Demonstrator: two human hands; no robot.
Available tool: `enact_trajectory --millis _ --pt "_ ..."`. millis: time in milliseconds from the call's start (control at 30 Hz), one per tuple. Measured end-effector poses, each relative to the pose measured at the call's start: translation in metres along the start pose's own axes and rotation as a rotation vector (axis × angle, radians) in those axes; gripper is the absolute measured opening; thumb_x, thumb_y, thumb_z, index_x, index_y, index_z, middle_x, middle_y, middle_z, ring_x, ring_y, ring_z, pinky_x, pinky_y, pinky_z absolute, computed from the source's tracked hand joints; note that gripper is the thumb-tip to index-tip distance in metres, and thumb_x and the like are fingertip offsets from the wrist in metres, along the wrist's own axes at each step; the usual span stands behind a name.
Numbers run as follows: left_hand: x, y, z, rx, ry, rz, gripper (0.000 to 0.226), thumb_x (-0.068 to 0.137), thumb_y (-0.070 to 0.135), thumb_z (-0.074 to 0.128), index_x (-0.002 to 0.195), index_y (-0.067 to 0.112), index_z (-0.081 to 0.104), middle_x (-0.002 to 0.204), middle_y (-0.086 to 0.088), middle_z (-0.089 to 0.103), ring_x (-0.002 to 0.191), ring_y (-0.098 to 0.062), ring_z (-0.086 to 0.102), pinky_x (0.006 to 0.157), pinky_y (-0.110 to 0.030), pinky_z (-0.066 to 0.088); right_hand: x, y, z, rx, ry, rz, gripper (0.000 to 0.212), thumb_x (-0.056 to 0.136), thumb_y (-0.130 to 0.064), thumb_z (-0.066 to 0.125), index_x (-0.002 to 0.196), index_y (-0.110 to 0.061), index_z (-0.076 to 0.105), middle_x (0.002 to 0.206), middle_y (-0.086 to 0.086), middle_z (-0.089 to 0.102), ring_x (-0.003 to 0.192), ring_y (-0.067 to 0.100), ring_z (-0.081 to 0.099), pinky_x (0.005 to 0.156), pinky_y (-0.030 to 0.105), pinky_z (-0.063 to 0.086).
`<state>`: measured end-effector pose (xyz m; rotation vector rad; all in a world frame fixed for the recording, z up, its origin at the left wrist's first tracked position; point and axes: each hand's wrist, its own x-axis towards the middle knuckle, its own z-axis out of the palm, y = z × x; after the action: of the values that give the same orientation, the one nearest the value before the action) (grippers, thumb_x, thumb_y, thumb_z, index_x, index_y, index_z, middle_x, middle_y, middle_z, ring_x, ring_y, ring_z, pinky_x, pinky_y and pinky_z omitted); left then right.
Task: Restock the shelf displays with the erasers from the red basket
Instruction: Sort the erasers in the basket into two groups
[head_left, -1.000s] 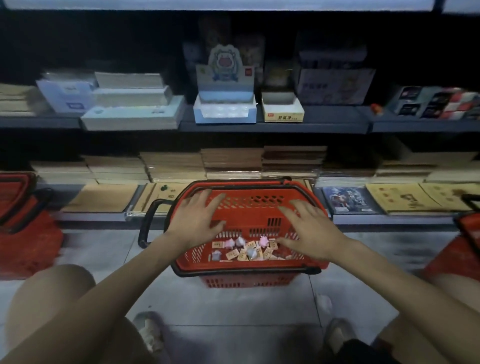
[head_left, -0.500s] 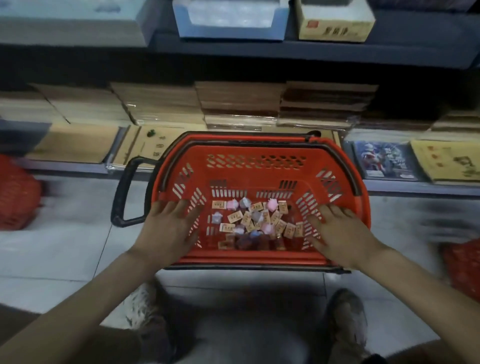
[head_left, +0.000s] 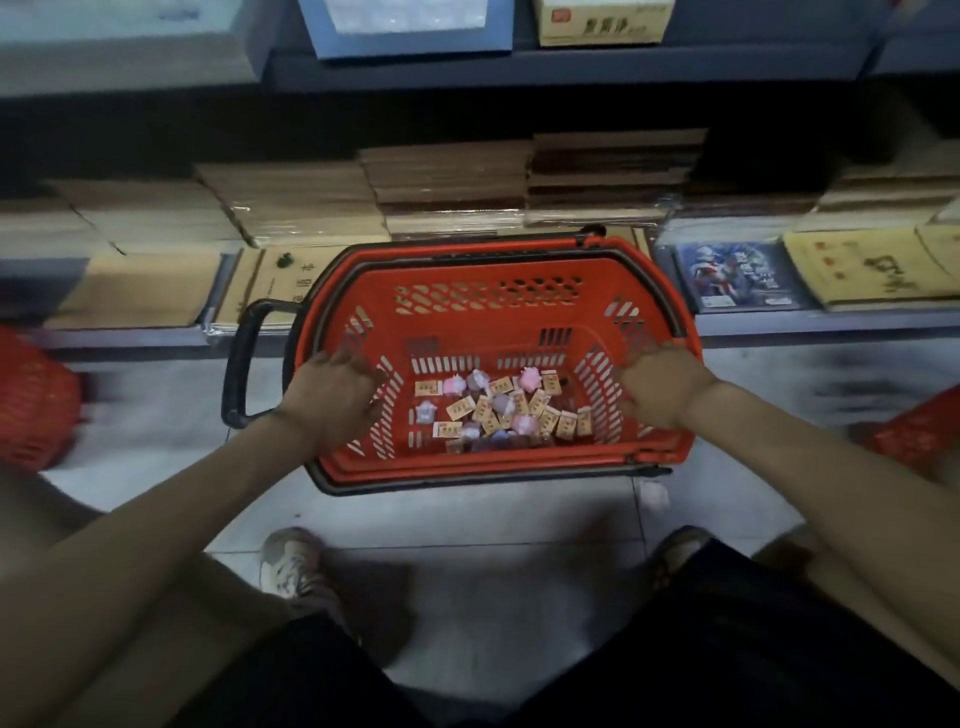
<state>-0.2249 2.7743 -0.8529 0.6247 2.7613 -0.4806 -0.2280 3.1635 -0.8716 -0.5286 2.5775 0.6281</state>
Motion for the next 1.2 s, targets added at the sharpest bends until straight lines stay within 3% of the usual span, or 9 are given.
enact_trajectory --millis 100,300,400,533,700,800,933,1067,1200 --pt "-0.018 0.007 0.004 -0.054 0.037 -0.038 0.043 0.099 0.045 0.051 0.134 0.024 0.064 0.138 -0.010 0.062 0.128 -0.032 0.056 0.106 -0.042 0.044 -0.014 -0.018 0.001 0.197 0.039 0.092 0.047 0.100 -0.049 0.050 0.135 -0.019 0.059 0.136 0.013 0.060 0.129 0.033 0.052 0.103 0.040 0.044" --pt "-0.043 0.018 0.004 -0.256 0.080 -0.113 0.039 0.101 0.043 0.052 0.132 0.026 0.066 0.129 -0.006 0.069 0.116 -0.030 0.065 0.102 -0.041 0.051 -0.040 -0.043 -0.007 0.734 0.179 0.105 0.038 0.103 -0.051 0.050 0.117 -0.021 0.069 0.120 0.010 0.071 0.108 0.031 0.067 0.086 0.038 0.054" --pt "-0.048 0.010 0.011 -0.310 0.085 -0.126 0.037 0.101 0.046 0.049 0.125 0.026 0.069 0.123 -0.005 0.073 0.110 -0.031 0.067 0.096 -0.043 0.056 -0.050 -0.049 -0.002 0.672 0.061 0.111 0.044 0.106 -0.049 0.041 0.101 -0.016 0.070 0.106 0.013 0.072 0.102 0.033 0.068 0.074 0.033 0.044" --pt "-0.057 0.009 0.013 -0.314 0.108 -0.125 0.038 0.103 0.047 0.045 0.103 0.022 0.073 0.106 -0.004 0.076 0.104 -0.030 0.067 0.091 -0.041 0.057 -0.043 -0.055 -0.017 0.664 0.079 0.090 0.048 0.105 -0.056 0.042 0.118 -0.020 0.069 0.113 0.011 0.072 0.106 0.031 0.066 0.076 0.032 0.041" --pt "-0.036 0.004 0.017 -0.258 0.090 -0.094 0.038 0.103 0.051 0.044 0.112 0.026 0.071 0.107 -0.001 0.076 0.099 -0.027 0.072 0.086 -0.037 0.056 -0.018 -0.059 -0.002 0.662 0.151 0.119 0.041 0.103 -0.047 0.051 0.138 -0.025 0.058 0.110 0.013 0.074 0.105 0.034 0.069 0.073 0.035 0.045" --pt "-0.027 -0.001 0.022 -0.292 0.089 -0.127 0.036 0.102 0.049 0.045 0.111 0.025 0.071 0.102 -0.005 0.076 0.096 -0.031 0.072 0.079 -0.037 0.057 0.012 -0.055 -0.001 0.687 0.104 0.141 0.041 0.101 -0.045 0.055 0.138 -0.027 0.056 0.113 0.012 0.075 0.104 0.032 0.071 0.081 0.036 0.054" --pt "-0.028 -0.006 0.033 -0.266 0.110 -0.108 0.041 0.101 0.048 0.042 0.106 0.021 0.072 0.099 -0.006 0.077 0.094 -0.034 0.071 0.078 -0.037 0.057 0.054 -0.042 -0.009 0.546 0.008 0.133 0.038 0.102 -0.043 0.051 0.131 -0.019 0.058 0.114 0.017 0.073 0.107 0.035 0.070 0.084 0.039 0.054" --pt "-0.028 -0.011 0.033 -0.223 0.054 -0.096 0.043 0.102 0.049 0.036 0.108 0.022 0.070 0.102 -0.005 0.077 0.096 -0.032 0.071 0.088 -0.037 0.056 0.069 -0.025 -0.006 0.202 -0.026 0.065 0.050 0.101 -0.050 0.045 0.141 -0.021 0.052 0.133 0.012 0.064 0.125 0.033 0.059 0.104 0.042 0.042" --pt "-0.019 -0.013 0.019 -0.208 -0.052 -0.131 0.038 0.106 0.045 0.040 0.121 0.022 0.066 0.111 -0.006 0.074 0.104 -0.031 0.071 0.079 -0.036 0.050 0.067 -0.001 0.002 0.056 -0.012 -0.019 0.059 0.096 -0.044 0.050 0.151 -0.025 0.044 0.139 0.005 0.059 0.131 0.028 0.051 0.112 0.036 0.039"
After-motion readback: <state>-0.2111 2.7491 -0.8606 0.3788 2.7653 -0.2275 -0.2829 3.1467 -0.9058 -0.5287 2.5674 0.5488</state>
